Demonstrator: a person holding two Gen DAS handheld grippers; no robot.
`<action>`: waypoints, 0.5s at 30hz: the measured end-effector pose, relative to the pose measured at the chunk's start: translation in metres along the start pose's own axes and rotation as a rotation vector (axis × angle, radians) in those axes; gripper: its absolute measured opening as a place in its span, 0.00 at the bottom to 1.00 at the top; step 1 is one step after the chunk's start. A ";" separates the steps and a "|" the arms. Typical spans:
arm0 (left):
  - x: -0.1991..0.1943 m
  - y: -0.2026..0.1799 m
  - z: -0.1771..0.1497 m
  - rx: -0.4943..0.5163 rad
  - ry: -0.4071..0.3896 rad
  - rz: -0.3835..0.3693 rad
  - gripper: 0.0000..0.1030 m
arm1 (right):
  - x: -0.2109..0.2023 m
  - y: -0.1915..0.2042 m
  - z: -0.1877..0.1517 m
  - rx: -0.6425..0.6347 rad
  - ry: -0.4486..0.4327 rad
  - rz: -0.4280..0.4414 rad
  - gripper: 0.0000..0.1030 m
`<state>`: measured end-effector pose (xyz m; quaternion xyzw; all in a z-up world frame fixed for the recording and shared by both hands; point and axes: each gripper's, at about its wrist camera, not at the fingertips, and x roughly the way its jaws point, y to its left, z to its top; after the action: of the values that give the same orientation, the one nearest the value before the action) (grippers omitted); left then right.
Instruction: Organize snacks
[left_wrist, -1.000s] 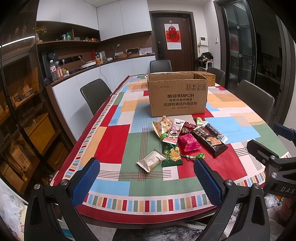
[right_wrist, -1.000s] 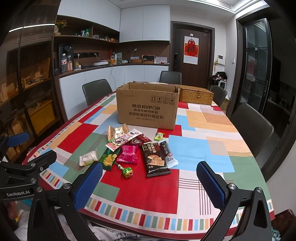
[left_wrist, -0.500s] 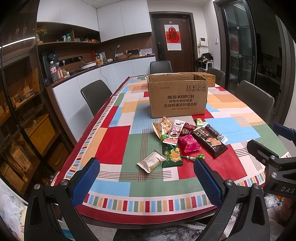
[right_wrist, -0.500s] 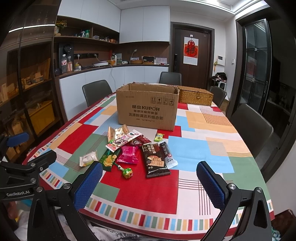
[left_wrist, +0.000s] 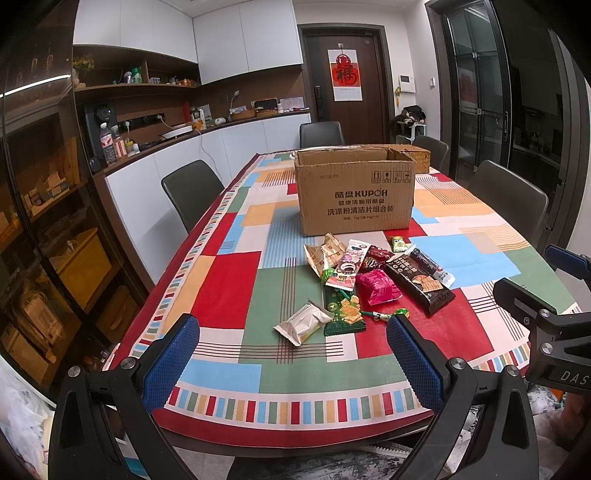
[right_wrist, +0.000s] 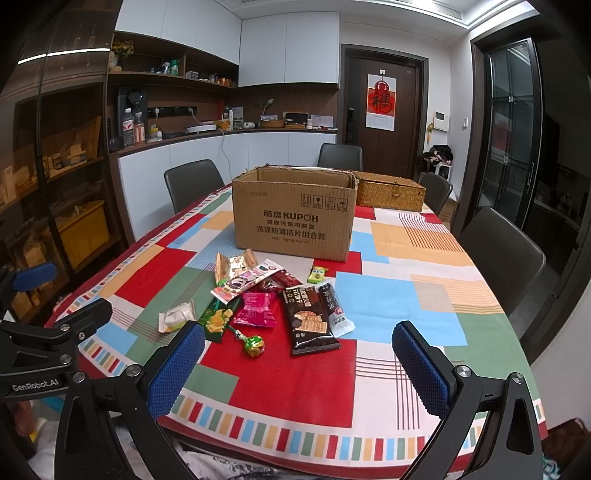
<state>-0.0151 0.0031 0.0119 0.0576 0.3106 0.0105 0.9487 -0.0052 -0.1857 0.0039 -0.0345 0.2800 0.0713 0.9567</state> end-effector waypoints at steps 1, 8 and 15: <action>0.000 0.000 -0.001 0.000 -0.001 0.000 1.00 | -0.001 0.000 0.001 0.000 0.001 0.000 0.99; 0.005 0.006 0.003 -0.007 0.022 -0.022 1.00 | 0.003 -0.001 0.002 -0.005 0.016 0.001 0.99; 0.031 0.017 0.001 -0.038 0.079 -0.051 1.00 | 0.029 0.012 0.000 -0.060 0.077 0.018 0.99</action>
<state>0.0107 0.0211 -0.0035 0.0312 0.3489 -0.0057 0.9366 0.0171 -0.1702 -0.0117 -0.0635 0.3147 0.0867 0.9431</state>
